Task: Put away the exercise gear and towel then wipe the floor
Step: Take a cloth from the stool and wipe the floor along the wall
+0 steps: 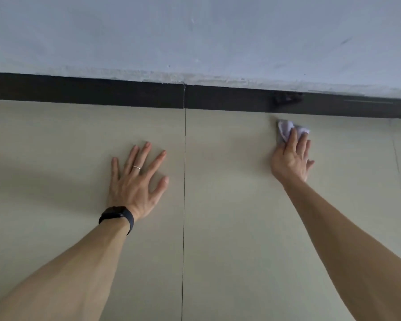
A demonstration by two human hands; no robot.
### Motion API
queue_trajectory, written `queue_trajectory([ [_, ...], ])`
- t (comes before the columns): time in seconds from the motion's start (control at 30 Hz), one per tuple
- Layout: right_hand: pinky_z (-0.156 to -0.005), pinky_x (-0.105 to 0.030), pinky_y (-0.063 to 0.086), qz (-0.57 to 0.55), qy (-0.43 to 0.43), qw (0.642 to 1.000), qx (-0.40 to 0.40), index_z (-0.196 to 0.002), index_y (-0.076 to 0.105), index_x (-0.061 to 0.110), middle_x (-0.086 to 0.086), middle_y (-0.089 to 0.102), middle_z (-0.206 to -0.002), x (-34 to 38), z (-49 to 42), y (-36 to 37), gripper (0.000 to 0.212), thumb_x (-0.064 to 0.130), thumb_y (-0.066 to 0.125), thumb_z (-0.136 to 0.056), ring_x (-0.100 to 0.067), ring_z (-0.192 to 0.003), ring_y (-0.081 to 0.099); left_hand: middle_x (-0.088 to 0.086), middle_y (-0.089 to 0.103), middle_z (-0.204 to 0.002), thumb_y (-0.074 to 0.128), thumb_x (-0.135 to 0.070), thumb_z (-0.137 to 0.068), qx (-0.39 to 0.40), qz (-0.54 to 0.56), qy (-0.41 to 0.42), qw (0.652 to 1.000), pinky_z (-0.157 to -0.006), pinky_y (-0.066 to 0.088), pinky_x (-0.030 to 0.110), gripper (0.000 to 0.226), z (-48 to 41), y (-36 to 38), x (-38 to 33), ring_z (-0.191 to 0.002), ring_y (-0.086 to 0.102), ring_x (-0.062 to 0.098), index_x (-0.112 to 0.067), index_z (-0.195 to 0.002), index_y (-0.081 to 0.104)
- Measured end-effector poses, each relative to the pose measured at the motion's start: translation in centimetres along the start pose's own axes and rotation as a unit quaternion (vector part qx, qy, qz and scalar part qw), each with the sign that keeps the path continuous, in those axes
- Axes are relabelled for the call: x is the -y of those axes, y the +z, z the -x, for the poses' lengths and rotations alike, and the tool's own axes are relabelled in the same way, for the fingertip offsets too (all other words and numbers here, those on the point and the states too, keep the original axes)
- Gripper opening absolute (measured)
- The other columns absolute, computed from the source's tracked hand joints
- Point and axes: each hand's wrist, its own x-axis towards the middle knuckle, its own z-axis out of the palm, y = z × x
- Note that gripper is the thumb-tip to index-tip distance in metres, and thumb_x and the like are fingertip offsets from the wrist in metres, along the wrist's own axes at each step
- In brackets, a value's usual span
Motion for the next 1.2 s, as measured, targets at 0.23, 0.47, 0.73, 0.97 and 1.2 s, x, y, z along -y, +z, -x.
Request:
queue_trajectory([
  [0.23,-0.122,-0.051,0.005,0.177,-0.5,0.839,0.123,-0.158,0.002,0.029,0.001,-0.007,-0.166,5.7,5.6,4.4,0.057,0.037,0.022,-0.106,-0.019,-0.153,-0.007,-0.012,-0.003,-0.165,0.026,-0.063,-0.093,-0.014,-0.002,-0.003,1.0,-0.118,0.008,0.06,0.064,0.0,0.4,0.1,-0.152,0.003,0.017,-0.05,-0.153,0.009],
  [0.47,-0.119,-0.06,0.01,0.044,-0.179,0.983,-0.013,-0.157,0.017,0.032,0.005,0.01,-0.166,5.3,0.9,3.7,0.054,0.029,0.031,-0.104,-0.018,-0.153,0.006,-0.01,-0.003,-0.165,0.025,-0.063,-0.092,-0.015,0.0,-0.001,1.0,-0.118,0.007,0.06,0.064,-0.3,0.3,0.1,-0.152,0.004,0.018,-0.049,-0.153,0.009],
  [0.73,-0.117,-0.056,0.024,0.178,-0.633,0.737,0.153,-0.155,0.028,0.031,0.002,0.015,-0.165,-4.0,20.1,6.6,0.062,0.033,0.05,-0.097,-0.02,-0.153,0.011,-0.011,-0.005,-0.165,0.027,-0.063,-0.093,-0.016,0.011,0.004,1.0,-0.118,0.005,0.06,0.064,-0.3,0.1,0.2,-0.152,0.0,0.017,-0.049,-0.153,0.009],
  [0.97,-0.119,-0.056,0.019,0.144,-0.46,0.873,0.067,-0.156,0.015,0.039,0.005,0.011,-0.166,-3.1,12.6,5.1,0.061,0.029,0.04,-0.101,-0.013,-0.152,0.008,-0.011,-0.005,-0.165,0.028,-0.063,-0.095,-0.022,0.006,0.005,1.0,-0.119,0.002,0.06,0.063,-0.3,0.4,0.2,-0.152,-0.001,0.017,-0.049,-0.153,0.008],
  [1.2,-0.118,-0.059,0.02,0.078,-0.358,0.93,0.028,-0.157,0.018,0.033,0.001,0.004,-0.167,-5.1,23.6,8.1,0.067,0.018,0.042,-0.095,-0.021,-0.153,0.004,-0.005,0.008,-0.165,0.031,-0.059,-0.096,-0.039,0.005,0.01,0.999,-0.119,0.007,0.06,0.059,0.2,0.5,-0.1,-0.152,0.006,0.02,-0.045,-0.152,0.021],
])
